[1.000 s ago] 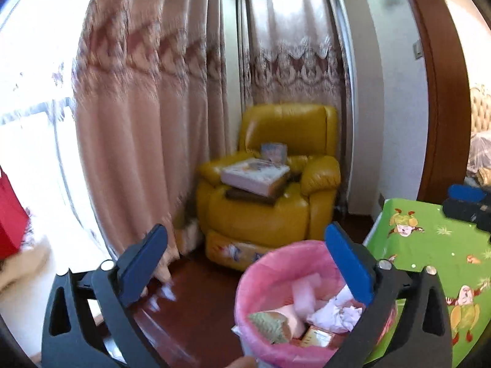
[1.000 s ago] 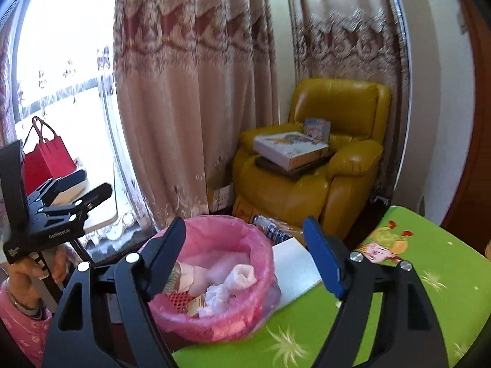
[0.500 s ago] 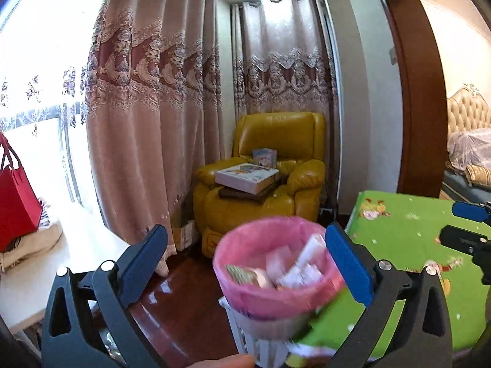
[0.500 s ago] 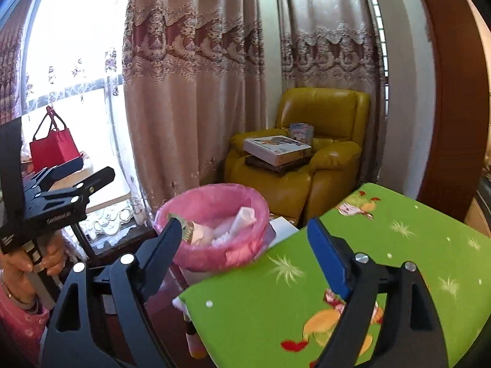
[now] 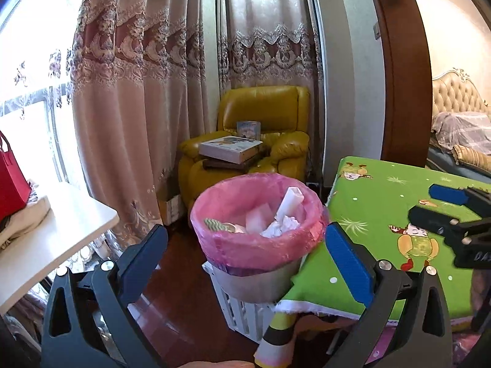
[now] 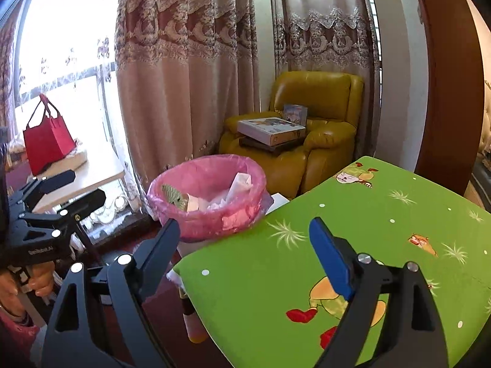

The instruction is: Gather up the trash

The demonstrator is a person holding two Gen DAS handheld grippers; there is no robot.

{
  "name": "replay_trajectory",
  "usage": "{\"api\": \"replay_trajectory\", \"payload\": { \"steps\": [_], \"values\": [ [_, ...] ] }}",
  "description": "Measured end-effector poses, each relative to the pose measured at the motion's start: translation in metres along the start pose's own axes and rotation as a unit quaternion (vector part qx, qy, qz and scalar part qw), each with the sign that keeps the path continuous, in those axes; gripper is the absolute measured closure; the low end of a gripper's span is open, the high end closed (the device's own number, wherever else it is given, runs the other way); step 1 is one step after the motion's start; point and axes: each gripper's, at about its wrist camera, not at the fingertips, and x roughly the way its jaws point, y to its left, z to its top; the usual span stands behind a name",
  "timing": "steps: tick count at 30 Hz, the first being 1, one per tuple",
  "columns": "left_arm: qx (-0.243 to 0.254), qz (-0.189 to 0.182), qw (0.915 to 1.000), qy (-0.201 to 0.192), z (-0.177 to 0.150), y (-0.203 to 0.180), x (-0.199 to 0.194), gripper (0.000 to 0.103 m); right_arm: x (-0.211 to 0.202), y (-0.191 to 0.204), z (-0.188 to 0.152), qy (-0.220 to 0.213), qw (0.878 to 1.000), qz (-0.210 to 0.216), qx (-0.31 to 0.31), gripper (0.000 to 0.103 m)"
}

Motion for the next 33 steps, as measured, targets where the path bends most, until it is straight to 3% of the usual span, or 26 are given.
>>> {"api": "replay_trajectory", "payload": {
  "steps": [4,19,33],
  "values": [
    [0.001,-0.007,1.0000,-0.001,-0.004,0.001,0.000,0.007,0.006,-0.001,-0.004,0.005,1.000,-0.007,0.001,0.019],
    [0.002,-0.012,0.9999,-0.011,-0.012,-0.003,0.002,0.007,-0.016,0.012,-0.005,-0.076,0.996,-0.018,-0.030,0.019],
    [-0.001,-0.012,0.9999,-0.008,-0.015,-0.002,0.005,0.007,-0.015,0.015,-0.005,-0.074,0.997,-0.017,-0.030,0.016]
  ]
}}
